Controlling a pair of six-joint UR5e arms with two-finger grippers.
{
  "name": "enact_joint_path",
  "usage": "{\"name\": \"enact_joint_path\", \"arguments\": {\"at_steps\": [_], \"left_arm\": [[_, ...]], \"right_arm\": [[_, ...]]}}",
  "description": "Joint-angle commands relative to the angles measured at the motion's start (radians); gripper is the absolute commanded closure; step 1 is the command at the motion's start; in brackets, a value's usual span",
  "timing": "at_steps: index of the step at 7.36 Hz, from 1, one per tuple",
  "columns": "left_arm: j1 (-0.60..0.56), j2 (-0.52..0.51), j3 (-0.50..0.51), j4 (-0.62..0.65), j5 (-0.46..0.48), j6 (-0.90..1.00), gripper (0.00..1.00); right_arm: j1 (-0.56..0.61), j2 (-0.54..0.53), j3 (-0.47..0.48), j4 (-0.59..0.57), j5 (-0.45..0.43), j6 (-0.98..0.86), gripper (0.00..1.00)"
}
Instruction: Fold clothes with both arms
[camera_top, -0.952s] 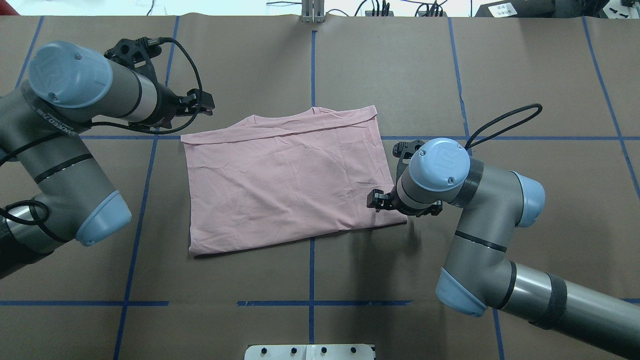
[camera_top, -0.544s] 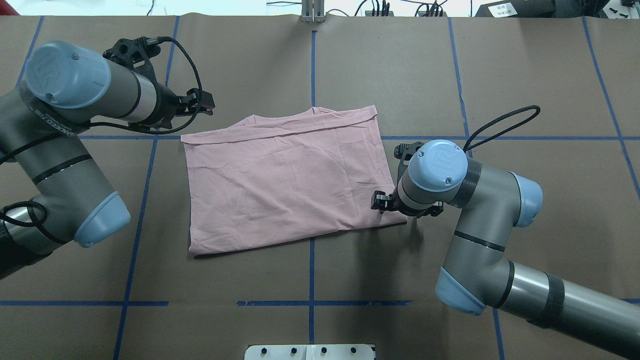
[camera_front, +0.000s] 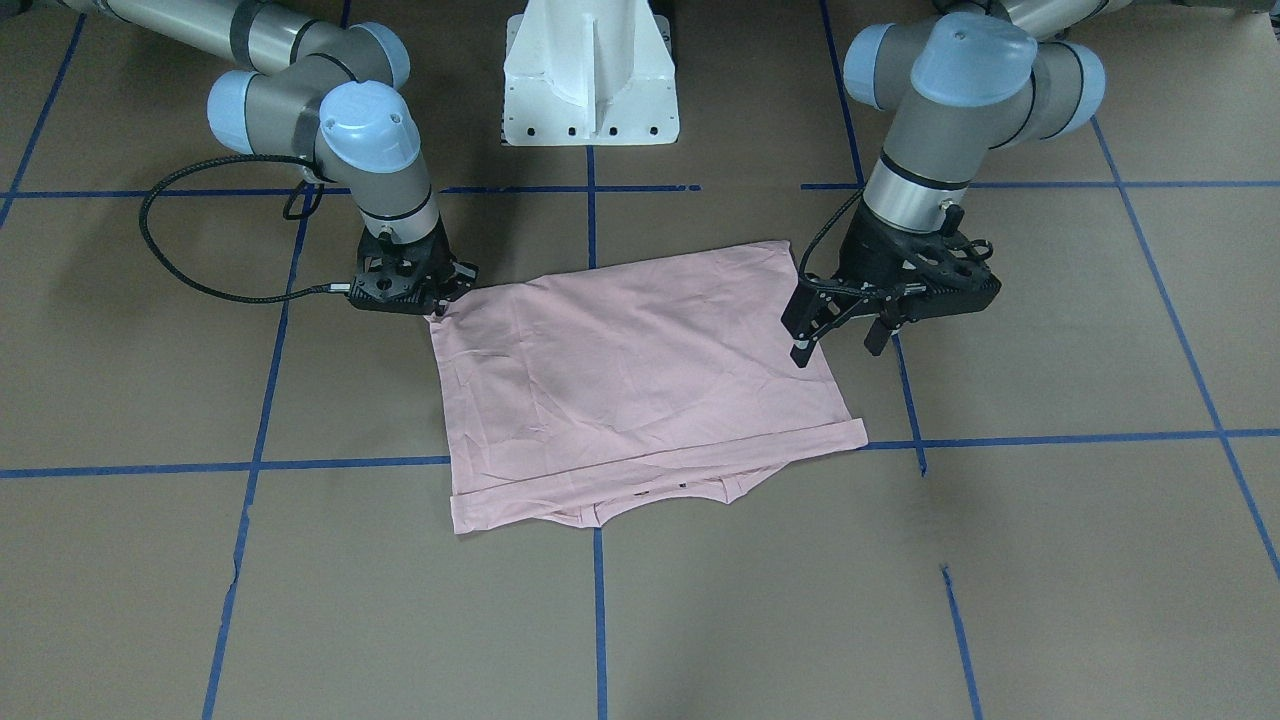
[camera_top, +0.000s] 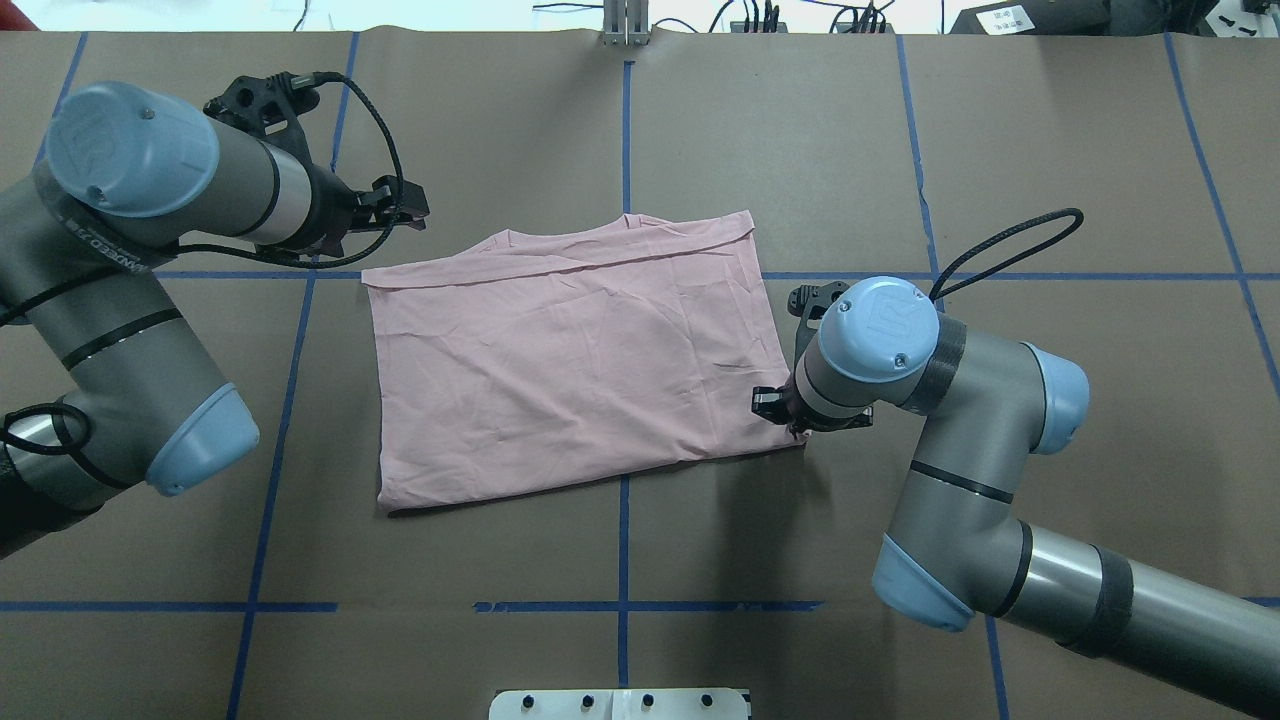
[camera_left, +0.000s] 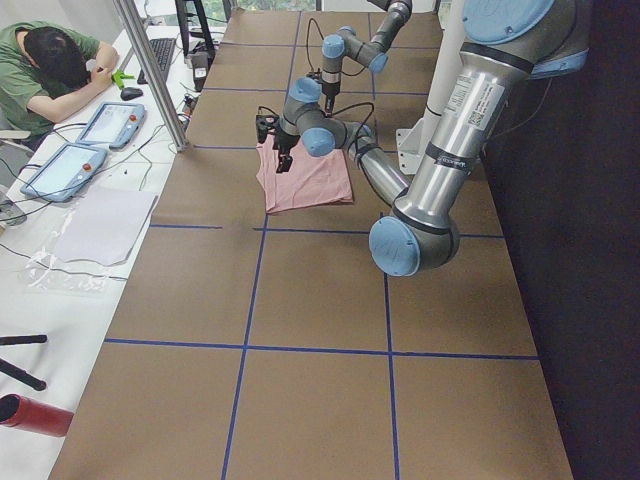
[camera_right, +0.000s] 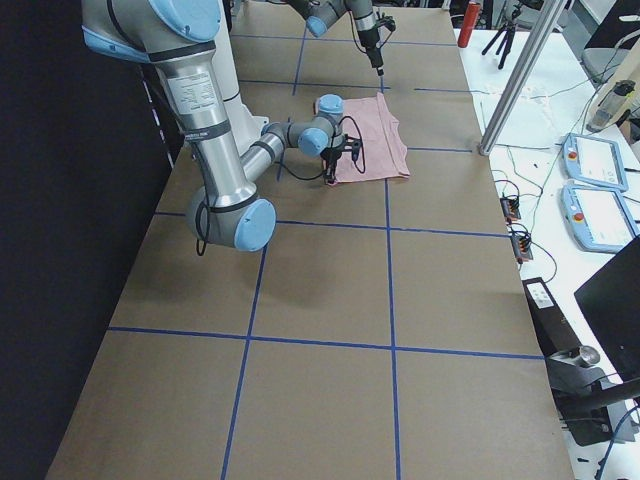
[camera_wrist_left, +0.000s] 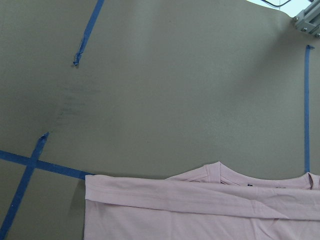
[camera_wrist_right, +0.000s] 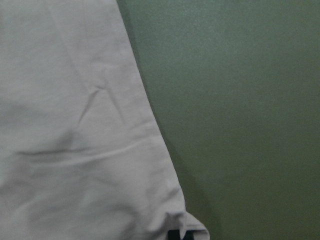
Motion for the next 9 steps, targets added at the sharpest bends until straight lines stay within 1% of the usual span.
{"name": "enact_joint_path", "arguments": {"at_steps": [1,2,3,4,6,8,9], "left_arm": [[0.001,0.0,-0.002,0.0,-0.001,-0.001,0.0],[0.002,0.0,-0.002,0.0,-0.001,-0.001,0.0],[0.002,-0.002,-0.002,0.0,-0.001,-0.001,0.0],[0.004,-0.002,-0.003,0.0,0.001,-0.001,0.0],[0.008,-0.002,-0.011,0.0,0.001,-0.001,0.0],[0.013,-0.002,-0.013,0.0,-0.001,-0.001,0.0],[0.014,-0.002,-0.014,0.0,-0.001,-0.001,0.0]], "right_arm": [[0.003,-0.037,0.039,-0.001,0.009,0.0,1.0],[0.002,-0.094,0.086,-0.001,0.008,0.0,1.0],[-0.036,-0.185,0.161,0.0,-0.005,0.002,1.0],[-0.076,-0.264,0.241,0.0,-0.005,0.005,1.0],[-0.192,-0.405,0.362,0.0,-0.003,0.017,1.0],[-0.335,-0.474,0.427,-0.001,0.012,0.075,1.0],[-0.361,-0.49,0.429,-0.001,0.035,0.08,1.0]]}}
